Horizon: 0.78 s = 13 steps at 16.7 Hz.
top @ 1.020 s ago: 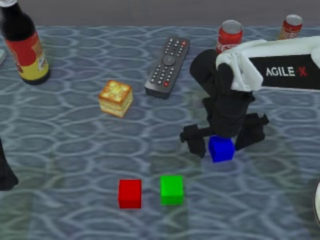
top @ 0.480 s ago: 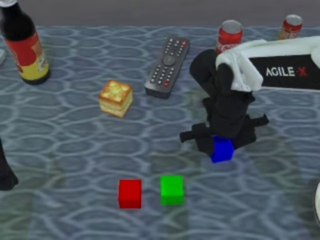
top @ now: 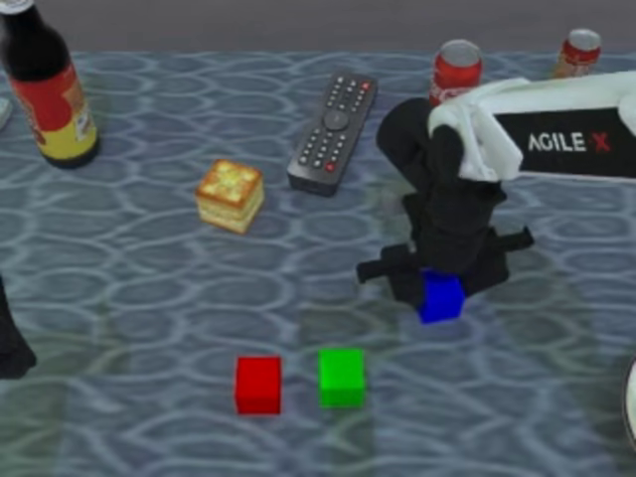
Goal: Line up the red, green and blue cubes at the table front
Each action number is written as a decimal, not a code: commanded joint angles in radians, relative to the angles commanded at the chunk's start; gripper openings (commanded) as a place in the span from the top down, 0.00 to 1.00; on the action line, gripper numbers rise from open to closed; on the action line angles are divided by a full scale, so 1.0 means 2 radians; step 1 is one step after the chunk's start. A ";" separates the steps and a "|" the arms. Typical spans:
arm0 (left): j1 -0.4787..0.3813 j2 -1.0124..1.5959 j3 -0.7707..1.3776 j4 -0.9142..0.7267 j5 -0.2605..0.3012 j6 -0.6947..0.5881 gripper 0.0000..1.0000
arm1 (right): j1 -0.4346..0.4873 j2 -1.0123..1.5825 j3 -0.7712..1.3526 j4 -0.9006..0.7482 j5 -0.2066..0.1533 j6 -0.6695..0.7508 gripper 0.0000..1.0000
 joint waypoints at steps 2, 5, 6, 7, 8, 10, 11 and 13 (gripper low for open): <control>0.000 0.000 0.000 0.000 0.000 0.000 0.00 | 0.001 -0.007 0.014 -0.019 0.000 0.000 1.00; 0.000 0.000 0.000 0.000 0.000 0.000 0.00 | 0.003 -0.029 0.044 -0.080 0.000 0.000 1.00; 0.000 0.000 0.000 0.000 0.000 0.000 0.00 | 0.003 -0.037 0.054 -0.096 0.000 0.000 1.00; 0.000 0.000 0.000 0.000 0.000 0.000 0.00 | 0.004 -0.043 0.061 -0.107 0.000 -0.001 1.00; 0.000 0.000 0.000 0.000 0.000 0.000 0.00 | 0.004 -0.048 0.064 -0.113 0.000 -0.001 1.00; 0.000 0.000 0.000 0.000 0.000 0.000 0.00 | 0.004 -0.049 0.065 -0.114 0.000 -0.001 1.00; 0.000 0.000 0.000 0.000 0.000 0.000 0.00 | 0.004 -0.049 0.065 -0.114 0.000 -0.001 1.00; 0.000 0.000 0.000 0.000 0.000 0.000 0.00 | 0.002 -0.048 0.062 -0.112 -0.001 0.001 1.00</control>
